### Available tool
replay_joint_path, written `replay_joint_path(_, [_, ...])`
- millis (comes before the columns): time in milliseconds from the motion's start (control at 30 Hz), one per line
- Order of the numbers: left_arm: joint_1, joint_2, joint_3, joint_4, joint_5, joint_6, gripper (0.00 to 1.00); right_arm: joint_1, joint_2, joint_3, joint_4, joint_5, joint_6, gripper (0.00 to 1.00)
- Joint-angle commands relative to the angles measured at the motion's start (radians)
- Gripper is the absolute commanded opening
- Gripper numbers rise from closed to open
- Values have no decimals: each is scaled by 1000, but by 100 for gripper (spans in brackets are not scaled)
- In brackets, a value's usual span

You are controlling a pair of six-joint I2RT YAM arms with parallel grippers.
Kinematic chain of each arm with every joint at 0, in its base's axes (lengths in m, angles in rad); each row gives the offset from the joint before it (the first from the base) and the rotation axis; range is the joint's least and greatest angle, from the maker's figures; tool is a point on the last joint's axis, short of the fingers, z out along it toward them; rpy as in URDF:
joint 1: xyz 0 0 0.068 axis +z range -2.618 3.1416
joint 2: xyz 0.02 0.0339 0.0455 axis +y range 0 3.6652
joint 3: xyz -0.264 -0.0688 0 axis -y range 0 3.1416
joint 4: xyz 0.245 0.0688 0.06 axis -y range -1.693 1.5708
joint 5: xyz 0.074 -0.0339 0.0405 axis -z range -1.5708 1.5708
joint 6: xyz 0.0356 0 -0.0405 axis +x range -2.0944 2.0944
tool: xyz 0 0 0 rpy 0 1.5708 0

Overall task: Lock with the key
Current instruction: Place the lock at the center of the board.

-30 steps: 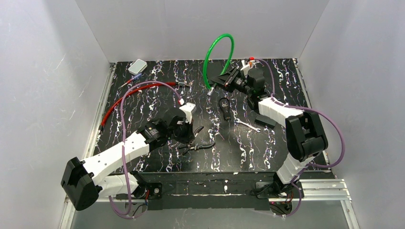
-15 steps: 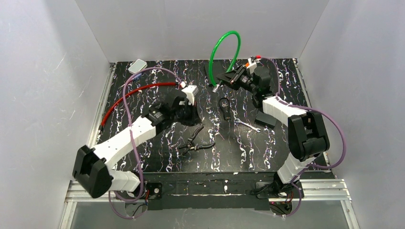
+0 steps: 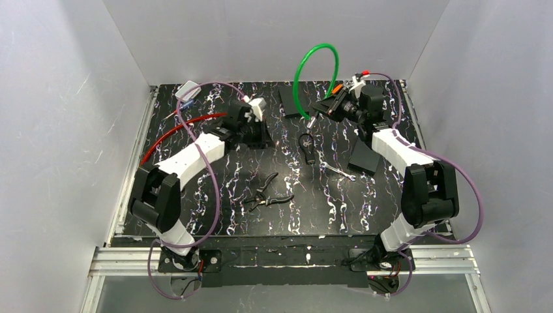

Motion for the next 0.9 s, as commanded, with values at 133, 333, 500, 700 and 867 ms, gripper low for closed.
replay_joint_path(133, [238, -195, -57, 43, 30, -58, 0, 131, 7, 70, -292, 122, -228, 1])
replay_joint_path(333, [351, -305, -112, 43, 29, -78, 0, 273, 105, 177, -453, 313, -273, 1])
replay_joint_path(500, [373, -360, -147, 33, 35, -91, 0, 322, 220, 262, -583, 413, -213, 1])
replay_joint_path(700, [378, -394, -177, 38, 24, -104, 0, 337, 313, 267, -559, 415, -176, 1])
replay_joint_path(867, [382, -410, -206, 39, 22, -103, 0, 356, 384, 323, -594, 451, -181, 1])
